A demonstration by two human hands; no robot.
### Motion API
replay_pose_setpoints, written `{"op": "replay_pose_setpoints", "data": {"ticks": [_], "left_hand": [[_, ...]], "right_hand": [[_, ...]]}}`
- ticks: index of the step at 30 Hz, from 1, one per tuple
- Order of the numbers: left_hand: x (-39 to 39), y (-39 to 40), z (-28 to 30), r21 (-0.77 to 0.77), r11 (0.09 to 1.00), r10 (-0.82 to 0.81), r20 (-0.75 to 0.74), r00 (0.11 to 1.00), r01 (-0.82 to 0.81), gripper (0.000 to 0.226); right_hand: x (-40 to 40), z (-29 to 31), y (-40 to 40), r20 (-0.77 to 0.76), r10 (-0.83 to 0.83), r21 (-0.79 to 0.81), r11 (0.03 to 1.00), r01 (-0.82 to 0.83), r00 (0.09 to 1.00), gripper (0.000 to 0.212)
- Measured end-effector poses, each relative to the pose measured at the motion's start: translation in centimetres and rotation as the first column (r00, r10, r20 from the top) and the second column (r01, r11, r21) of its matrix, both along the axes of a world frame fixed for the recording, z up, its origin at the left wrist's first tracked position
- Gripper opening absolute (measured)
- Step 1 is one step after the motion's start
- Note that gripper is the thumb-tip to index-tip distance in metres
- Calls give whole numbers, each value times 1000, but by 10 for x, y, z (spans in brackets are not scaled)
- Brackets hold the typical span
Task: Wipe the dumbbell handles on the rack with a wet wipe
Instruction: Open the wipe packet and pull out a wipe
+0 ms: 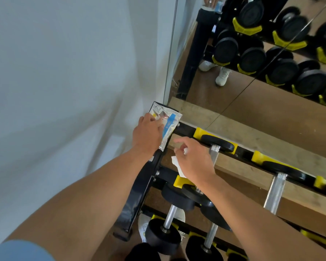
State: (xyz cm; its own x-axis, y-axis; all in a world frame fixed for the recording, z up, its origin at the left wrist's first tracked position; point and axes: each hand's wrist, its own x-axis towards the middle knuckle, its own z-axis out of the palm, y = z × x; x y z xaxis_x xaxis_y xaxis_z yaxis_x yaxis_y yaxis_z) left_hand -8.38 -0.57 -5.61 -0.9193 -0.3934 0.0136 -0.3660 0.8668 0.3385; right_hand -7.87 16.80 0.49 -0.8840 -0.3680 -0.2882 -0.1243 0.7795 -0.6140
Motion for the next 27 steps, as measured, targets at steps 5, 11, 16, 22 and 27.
{"op": "replay_pose_setpoints", "data": {"ticks": [5, 11, 16, 22, 27], "left_hand": [[16, -3, 11, 240, 963, 144, -63, 987, -125, 41], [57, 44, 61, 903, 331, 419, 121, 900, -275, 41], [98, 84, 89, 903, -355, 151, 310, 938, -241, 32], [114, 90, 59, 920, 18, 352, 360, 864, -391, 23], [130, 99, 60, 898, 297, 221, 267, 938, -325, 46]], "right_hand": [[-4, 20, -1, 363, -333, -223, 876, 428, 870, 12], [5, 33, 0, 733, -316, -361, 571, 737, 603, 20], [36, 47, 14, 657, -286, -444, 601, 665, 697, 25], [58, 65, 40, 572, -405, -371, 648, 665, 714, 29], [62, 79, 69, 675, -524, -267, 483, 834, 520, 44]]}}
